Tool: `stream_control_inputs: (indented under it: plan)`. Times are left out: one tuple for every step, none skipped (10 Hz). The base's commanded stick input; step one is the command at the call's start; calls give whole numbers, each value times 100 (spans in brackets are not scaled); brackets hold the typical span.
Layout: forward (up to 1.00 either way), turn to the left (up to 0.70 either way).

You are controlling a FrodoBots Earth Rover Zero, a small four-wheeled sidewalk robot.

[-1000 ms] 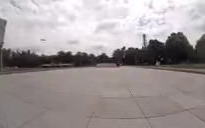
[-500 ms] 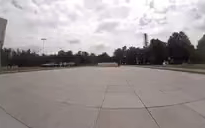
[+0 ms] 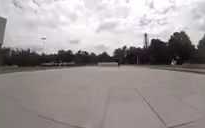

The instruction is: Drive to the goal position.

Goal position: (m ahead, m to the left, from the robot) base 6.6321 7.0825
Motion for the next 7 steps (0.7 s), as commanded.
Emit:
stream_control_inputs:
  plan:
    - [100,-13]
    - [100,0]
    - [100,0]
    - [100,0]
    - [100,0]
    - [100,0]
    - [100,0]
